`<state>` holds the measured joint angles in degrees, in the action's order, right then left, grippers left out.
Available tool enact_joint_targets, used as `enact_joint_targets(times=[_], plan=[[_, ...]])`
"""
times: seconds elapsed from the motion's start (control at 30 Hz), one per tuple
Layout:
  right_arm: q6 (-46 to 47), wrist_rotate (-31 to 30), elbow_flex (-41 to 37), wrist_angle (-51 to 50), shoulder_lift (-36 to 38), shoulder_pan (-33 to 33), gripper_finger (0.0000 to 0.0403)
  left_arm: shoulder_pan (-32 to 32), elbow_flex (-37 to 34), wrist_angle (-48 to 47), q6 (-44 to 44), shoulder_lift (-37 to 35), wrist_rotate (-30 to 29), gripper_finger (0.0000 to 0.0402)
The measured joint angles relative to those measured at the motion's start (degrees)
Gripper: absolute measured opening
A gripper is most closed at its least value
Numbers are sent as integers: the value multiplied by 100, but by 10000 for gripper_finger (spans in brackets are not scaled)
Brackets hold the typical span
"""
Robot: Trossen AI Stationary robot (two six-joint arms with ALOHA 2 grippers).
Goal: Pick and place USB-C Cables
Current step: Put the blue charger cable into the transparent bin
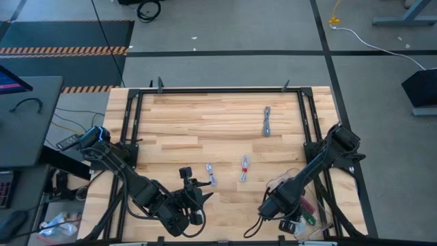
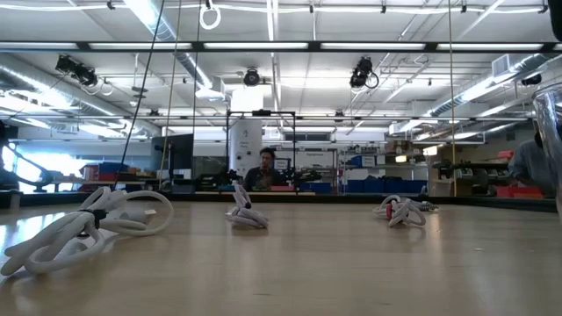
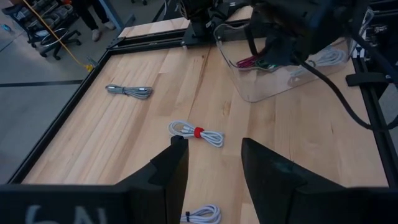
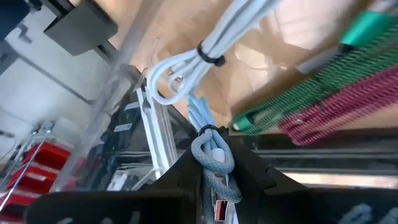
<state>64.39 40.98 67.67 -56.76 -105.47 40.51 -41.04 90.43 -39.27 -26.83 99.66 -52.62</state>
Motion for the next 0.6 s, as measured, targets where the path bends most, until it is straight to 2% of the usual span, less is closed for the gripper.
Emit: enact_joint_targets(times=[0.2, 0.4, 0.6], plan=[[73, 180, -331, 585, 36, 49, 58, 0, 0, 2, -2, 0, 0, 155], [60, -198, -260, 534, 5, 55, 59, 0, 0, 7, -9, 0, 0, 155], [77, -566, -211, 414, 2, 55, 144, 4, 0, 4, -13, 0, -1, 155]])
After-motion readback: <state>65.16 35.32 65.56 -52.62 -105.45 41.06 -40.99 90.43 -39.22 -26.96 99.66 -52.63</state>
